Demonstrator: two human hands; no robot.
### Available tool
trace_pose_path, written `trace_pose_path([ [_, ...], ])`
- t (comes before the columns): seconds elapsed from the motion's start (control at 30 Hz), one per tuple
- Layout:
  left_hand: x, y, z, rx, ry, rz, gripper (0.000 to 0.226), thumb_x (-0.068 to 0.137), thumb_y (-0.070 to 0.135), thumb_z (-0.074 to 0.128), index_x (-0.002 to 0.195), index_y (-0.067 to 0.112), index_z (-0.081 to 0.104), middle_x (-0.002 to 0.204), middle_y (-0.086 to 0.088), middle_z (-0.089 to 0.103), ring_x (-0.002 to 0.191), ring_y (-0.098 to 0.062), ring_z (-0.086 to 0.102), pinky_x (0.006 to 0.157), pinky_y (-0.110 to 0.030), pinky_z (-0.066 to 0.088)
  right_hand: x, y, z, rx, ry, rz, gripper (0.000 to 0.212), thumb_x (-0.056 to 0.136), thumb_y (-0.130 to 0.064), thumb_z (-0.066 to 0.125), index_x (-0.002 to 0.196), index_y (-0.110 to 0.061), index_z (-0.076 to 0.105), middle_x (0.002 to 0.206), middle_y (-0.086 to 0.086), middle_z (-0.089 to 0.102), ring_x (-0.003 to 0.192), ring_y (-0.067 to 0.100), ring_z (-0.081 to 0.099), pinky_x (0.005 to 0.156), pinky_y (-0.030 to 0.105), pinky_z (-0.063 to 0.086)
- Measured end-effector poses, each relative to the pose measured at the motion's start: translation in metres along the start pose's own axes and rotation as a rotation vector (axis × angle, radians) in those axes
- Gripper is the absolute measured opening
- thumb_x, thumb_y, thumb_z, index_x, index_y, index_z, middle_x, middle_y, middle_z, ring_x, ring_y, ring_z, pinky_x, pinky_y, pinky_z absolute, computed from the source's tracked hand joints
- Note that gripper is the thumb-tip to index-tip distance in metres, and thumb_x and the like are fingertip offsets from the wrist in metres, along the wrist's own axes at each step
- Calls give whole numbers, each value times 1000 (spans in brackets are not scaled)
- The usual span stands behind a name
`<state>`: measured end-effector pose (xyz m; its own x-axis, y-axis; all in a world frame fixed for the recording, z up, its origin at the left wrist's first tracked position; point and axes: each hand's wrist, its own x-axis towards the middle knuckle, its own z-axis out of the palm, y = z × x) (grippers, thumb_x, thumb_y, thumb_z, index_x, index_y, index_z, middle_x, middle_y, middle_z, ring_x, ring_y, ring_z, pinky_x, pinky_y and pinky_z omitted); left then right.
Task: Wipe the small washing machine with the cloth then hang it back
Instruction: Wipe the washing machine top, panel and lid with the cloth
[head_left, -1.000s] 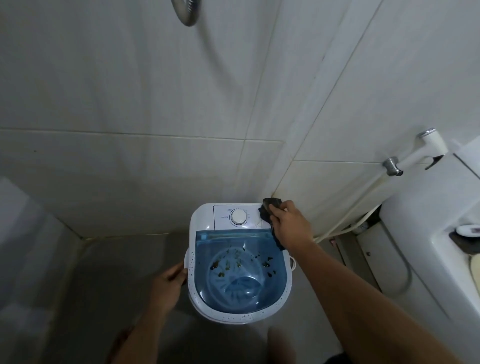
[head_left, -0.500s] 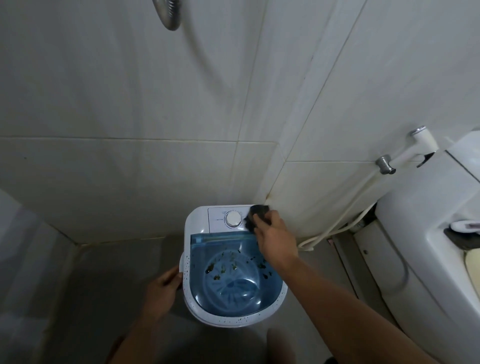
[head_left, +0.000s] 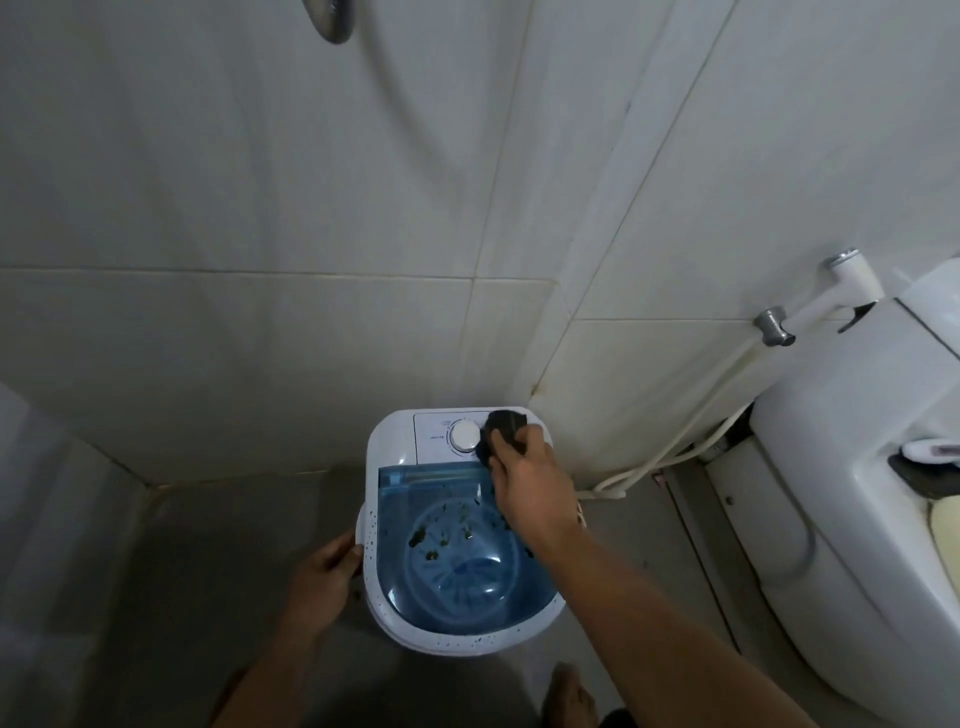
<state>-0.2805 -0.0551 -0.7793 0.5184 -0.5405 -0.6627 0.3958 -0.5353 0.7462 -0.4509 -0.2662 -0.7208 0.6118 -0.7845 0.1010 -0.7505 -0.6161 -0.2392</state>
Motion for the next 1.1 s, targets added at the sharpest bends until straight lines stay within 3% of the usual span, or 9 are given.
trace_pose_path([
  [0.13,3,-1,0,2,5,10,26,99,19,58,120,32,69,109,-6,78,102,-30,72,93,-54,56,-5,12,-6,-102,-41,-143,41,96,-30,60,137,-25,60,117,11,54,88,28,63,57,40,59],
  [0.27,-3,5,2,-13,-6,17,28,101,16,55,124,26,67,114,-11,75,105,-31,71,93,-50,56,42,11,-13,-117,-65,-75,44,98,-26,56,142,-27,54,126,14,49,99,33,58,72,42,58],
  [0.4,-10,9,3,-40,20,19,35,100,13,56,134,17,61,118,-16,71,109,-33,68,83,-38,54,73,-6,-9,-94,-97,6,40,100,-25,54,139,-23,56,129,15,45,111,35,55,82,41,55],
  [0.57,-21,17,6,-48,9,21,36,101,14,54,136,13,59,99,-7,72,97,-29,69,90,-43,53,30,-2,-3,-50,-53,-59,47,103,-29,51,148,-21,47,135,17,44,107,35,56,81,46,58],
  [0.67,-24,20,5,-45,18,8,37,100,18,56,137,13,59,105,-11,72,89,-23,67,86,-39,52,10,17,-4,24,-10,-88,43,102,-33,51,144,-26,53,127,11,47,99,31,58,71,43,60],
  [0.73,-25,22,6,-35,19,-5,36,100,17,56,136,12,60,104,-11,73,87,-22,68,86,-40,52,20,27,-6,63,-2,-44,41,100,-31,53,140,-29,56,125,9,48,97,31,58,71,43,59],
  [0.83,-25,19,5,-23,46,6,31,99,16,58,130,14,65,88,3,77,83,-16,72,82,-38,55,48,32,-11,192,-15,156,39,99,-31,54,138,-28,60,124,10,47,95,33,62,83,44,58],
  [0.97,-24,19,4,-13,53,-22,36,99,20,60,134,15,63,105,-8,75,93,-23,71,91,-40,55,73,34,-27,250,-159,294,37,102,-30,53,138,-24,61,129,14,44,103,35,65,98,42,53],
  [1.1,-25,19,8,-46,64,-27,35,99,17,58,134,13,62,99,-8,72,90,-25,69,89,-41,54,71,48,-28,284,-201,313,36,100,-27,55,134,-23,65,130,15,48,104,35,65,101,43,52],
])
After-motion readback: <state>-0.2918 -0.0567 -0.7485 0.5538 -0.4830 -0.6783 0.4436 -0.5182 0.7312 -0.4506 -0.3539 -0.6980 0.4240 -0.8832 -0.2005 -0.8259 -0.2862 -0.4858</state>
